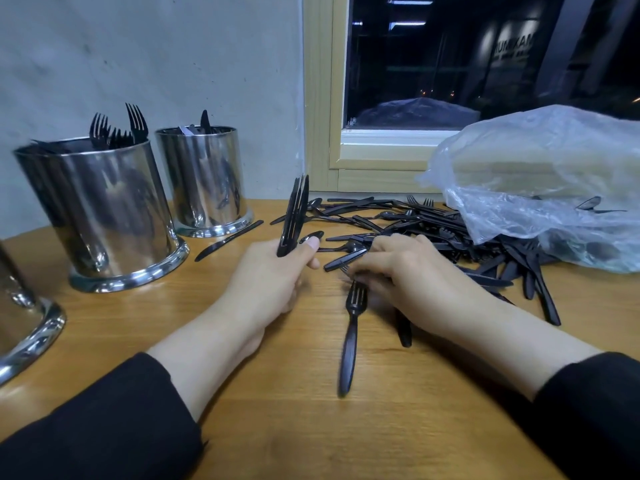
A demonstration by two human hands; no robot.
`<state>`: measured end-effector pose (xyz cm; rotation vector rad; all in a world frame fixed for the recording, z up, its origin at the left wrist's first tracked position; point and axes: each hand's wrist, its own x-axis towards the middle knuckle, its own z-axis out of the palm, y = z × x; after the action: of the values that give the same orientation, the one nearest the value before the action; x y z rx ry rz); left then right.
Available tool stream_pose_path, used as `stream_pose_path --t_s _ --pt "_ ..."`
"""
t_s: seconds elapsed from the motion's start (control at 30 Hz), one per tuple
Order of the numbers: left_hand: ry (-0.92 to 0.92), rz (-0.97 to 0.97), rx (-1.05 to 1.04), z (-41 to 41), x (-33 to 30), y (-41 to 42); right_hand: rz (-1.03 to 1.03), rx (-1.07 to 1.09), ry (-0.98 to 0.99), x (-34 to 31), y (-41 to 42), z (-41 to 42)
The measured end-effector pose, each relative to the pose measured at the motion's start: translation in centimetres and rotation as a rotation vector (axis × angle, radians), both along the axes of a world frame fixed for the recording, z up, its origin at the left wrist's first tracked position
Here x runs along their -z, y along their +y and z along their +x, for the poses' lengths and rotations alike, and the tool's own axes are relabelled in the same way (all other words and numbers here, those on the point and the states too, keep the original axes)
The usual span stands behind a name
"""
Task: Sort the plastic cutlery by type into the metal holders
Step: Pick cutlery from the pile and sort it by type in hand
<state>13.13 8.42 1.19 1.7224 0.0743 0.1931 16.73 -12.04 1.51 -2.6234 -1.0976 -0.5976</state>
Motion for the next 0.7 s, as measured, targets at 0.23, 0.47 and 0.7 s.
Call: stream_pose_path --t_s 0.23,0.47,0.7 --pt "0.005 -0.215 0.111 -0.4 -0.2 -0.6 0.207 -0.192 -0.198 -0.8 0.2 -0.7" --pt "0.085 -0.45 0.239 -0.1 0.0 -0.9 0.063 -0.409 -0.19 -0.4 1.6 -1.3" --pt "-0.025 -0.327 0.092 -0.2 -0.7 -0.4 0.474 0.102 -0.052 -2.4 -1.9 0.0"
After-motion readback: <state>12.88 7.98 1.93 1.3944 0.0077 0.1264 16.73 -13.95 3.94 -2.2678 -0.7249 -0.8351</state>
